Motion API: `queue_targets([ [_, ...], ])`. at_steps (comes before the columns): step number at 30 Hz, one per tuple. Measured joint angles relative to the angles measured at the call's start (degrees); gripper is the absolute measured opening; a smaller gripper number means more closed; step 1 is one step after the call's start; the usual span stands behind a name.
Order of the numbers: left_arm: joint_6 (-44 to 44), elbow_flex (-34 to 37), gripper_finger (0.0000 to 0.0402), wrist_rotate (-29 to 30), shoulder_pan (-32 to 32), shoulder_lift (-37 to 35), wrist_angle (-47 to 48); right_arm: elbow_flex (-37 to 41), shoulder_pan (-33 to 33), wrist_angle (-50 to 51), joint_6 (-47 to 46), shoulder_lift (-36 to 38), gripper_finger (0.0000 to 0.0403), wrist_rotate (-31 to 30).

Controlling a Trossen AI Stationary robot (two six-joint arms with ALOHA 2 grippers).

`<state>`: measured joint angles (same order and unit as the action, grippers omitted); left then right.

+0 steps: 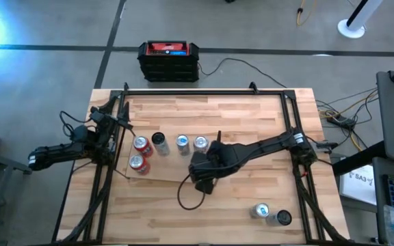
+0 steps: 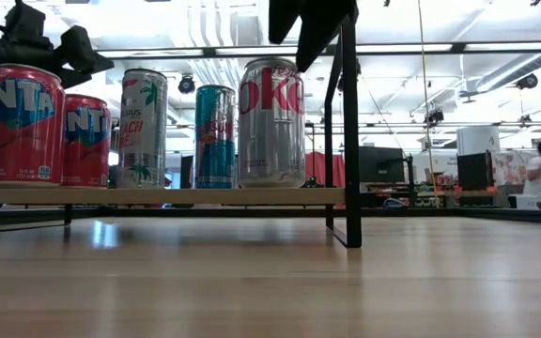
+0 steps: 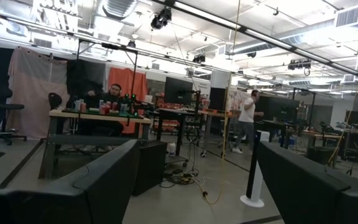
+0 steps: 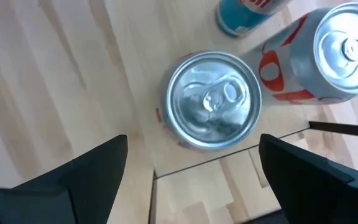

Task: Place canned beverage on shelf
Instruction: Move the blue soda can to the bottom middle of the table

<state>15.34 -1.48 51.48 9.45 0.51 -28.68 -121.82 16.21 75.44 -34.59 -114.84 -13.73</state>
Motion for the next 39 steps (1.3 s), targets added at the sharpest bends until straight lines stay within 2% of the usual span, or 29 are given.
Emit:
queue_targets([
  [7,0.0,0.0,0.0311,0.0,0.0,0.0,0.0,0.0,1.2,1.5,-0.1,3.8,0.0347,2.8],
  [10,0.0,0.0,0.0311,0.0,0.0,0.0,0.0,0.0,1.8,2.4,-3.2,6.0,0.0348,3.6],
  [18,0.0,0.0,0.0311,0.0,0.0,0.0,0.0,-0.1,5.4,14.6,-29.6,10.0,0.0348,4.7],
  [24,0.0,0.0,0.0311,0.0,0.0,0.0,0.0,2.1,11.1,14.5,-46.4,10.0,0.0348,8.0],
  [32,0.0,0.0,0.0311,0.0,0.0,0.0,0.0,5.4,18.1,14.5,-71.1,10.3,0.0348,8.0],
  [39,0.0,0.0,0.0311,0.0,0.0,0.0,0.0,11.9,20.9,14.6,-84.0,10.0,0.0348,9.4],
])
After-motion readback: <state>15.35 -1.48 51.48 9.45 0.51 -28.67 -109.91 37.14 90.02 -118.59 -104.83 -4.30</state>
